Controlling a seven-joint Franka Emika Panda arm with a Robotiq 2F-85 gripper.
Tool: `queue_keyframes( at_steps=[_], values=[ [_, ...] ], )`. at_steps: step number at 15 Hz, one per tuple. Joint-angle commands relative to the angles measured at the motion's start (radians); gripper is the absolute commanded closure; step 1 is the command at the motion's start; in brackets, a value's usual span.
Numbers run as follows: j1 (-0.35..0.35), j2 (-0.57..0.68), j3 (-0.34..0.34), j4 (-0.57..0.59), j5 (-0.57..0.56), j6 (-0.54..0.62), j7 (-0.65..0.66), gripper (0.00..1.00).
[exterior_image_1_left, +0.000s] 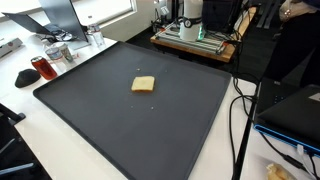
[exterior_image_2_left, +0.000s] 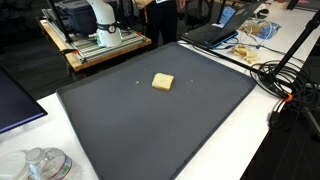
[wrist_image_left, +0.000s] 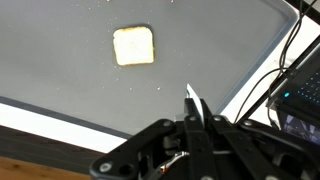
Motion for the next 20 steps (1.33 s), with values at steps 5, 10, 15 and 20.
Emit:
queue_keyframes(
  at_steps=[5,10,15,20],
  values=[
    [0.004,0.0,-0.003,0.001,-0.002,-0.001,0.002,0.96],
    [0.004,0.0,-0.003,0.001,-0.002,-0.001,0.002,0.96],
    [0.004,0.0,-0.003,0.001,-0.002,-0.001,0.002,0.96],
    [0.005,0.141,0.002,0.035,0.022,0.087,0.049,0.99]
  ],
)
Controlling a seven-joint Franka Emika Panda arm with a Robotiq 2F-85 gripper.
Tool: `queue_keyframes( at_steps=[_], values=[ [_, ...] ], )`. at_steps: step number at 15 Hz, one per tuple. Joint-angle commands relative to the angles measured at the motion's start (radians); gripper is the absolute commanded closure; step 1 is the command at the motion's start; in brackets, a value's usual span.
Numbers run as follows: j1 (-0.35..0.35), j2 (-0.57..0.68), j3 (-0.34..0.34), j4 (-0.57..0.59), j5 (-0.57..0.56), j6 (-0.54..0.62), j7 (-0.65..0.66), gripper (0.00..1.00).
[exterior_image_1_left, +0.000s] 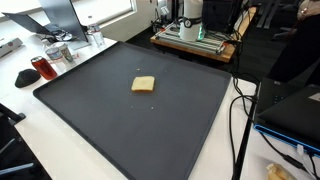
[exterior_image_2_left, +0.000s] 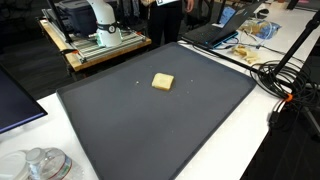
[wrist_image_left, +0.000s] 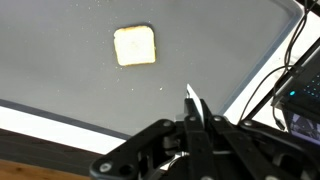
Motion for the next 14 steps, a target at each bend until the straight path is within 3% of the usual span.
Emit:
queue_keyframes(
  at_steps=[1,9,14],
  values=[
    [0.002,0.143,0.007,0.038,0.018,0.064,0.046,0.99],
    [-0.037,0.419,0.045,0.047,-0.036,0.321,0.187,0.99],
    [-0.044,0.532,0.077,0.095,-0.208,0.365,0.341,0.99]
  ],
)
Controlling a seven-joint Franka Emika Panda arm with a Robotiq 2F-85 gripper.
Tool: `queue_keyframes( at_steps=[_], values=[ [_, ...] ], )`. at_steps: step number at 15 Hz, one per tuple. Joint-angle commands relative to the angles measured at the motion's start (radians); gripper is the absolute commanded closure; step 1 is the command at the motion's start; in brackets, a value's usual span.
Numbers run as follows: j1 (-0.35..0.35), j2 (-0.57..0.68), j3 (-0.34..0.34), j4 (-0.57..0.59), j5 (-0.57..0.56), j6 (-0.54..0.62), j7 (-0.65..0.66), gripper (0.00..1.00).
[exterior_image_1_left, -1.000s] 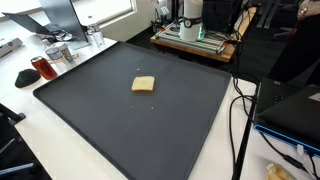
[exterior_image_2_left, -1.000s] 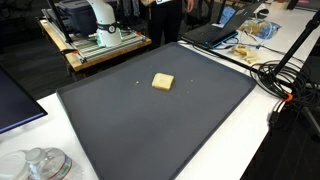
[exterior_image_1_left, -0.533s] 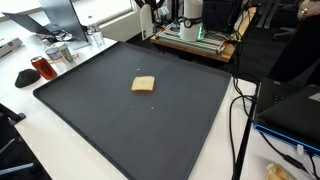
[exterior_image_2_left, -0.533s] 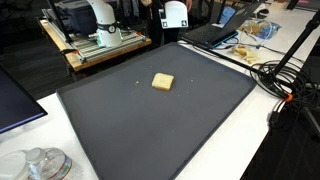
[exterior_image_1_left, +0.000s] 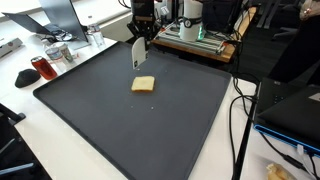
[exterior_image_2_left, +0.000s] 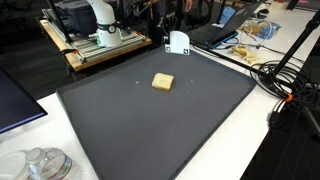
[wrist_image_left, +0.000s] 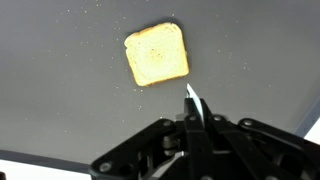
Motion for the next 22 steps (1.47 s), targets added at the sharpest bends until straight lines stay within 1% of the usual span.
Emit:
queue_keyframes(
  at_steps=[1,4,8,13,16,17,18,21,22],
  values=[
    [-0.01,0.071,0.034,0.062,-0.148,0.001,0.142,0.99],
    [0.009,0.101,0.048,0.098,-0.272,-0.03,0.259,0.99],
    [0.046,0.13,0.076,0.148,-0.378,-0.085,0.389,0.99],
    [0.114,0.184,0.116,0.222,-0.45,-0.203,0.551,0.99],
    [0.155,0.232,0.132,0.269,-0.447,-0.268,0.639,0.99],
    [0.136,0.186,0.127,0.216,-0.416,-0.221,0.575,0.99],
    [0.145,0.197,0.129,0.223,-0.416,-0.226,0.584,0.96],
    [0.142,0.199,0.127,0.223,-0.416,-0.226,0.582,0.96],
    [0.14,0.199,0.127,0.223,-0.416,-0.226,0.582,0.99]
  ],
)
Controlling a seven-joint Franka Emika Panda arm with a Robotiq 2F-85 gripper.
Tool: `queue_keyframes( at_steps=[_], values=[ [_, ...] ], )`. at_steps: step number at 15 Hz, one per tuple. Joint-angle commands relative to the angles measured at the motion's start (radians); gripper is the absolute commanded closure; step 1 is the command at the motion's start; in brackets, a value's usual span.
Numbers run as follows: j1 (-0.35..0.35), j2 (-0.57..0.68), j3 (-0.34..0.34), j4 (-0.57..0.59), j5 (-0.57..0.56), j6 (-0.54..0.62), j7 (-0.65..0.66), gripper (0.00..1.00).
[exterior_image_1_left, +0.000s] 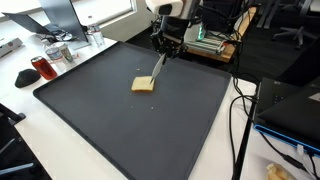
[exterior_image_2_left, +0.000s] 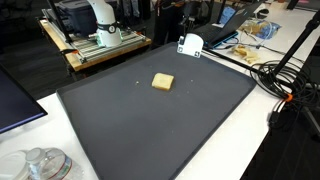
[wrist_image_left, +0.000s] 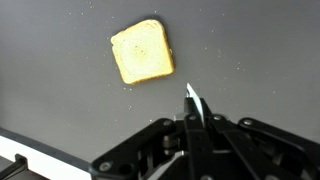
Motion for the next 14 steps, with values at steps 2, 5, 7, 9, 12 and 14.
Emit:
queue_keyframes(
  at_steps=[2,5,7,9,12,14],
  values=[
    [0.028,0.027,-0.003,0.031,-0.073,-0.064,0.069,0.99],
    [0.065,0.091,0.001,0.063,-0.145,-0.116,0.17,0.99],
    [0.103,0.135,0.003,0.101,-0.198,-0.168,0.23,0.99],
    [0.132,0.185,0.009,0.146,-0.212,-0.214,0.266,0.99],
    [0.181,0.262,0.008,0.216,-0.239,-0.271,0.319,0.99],
    [0.201,0.308,0.009,0.255,-0.234,-0.292,0.331,0.99]
  ],
)
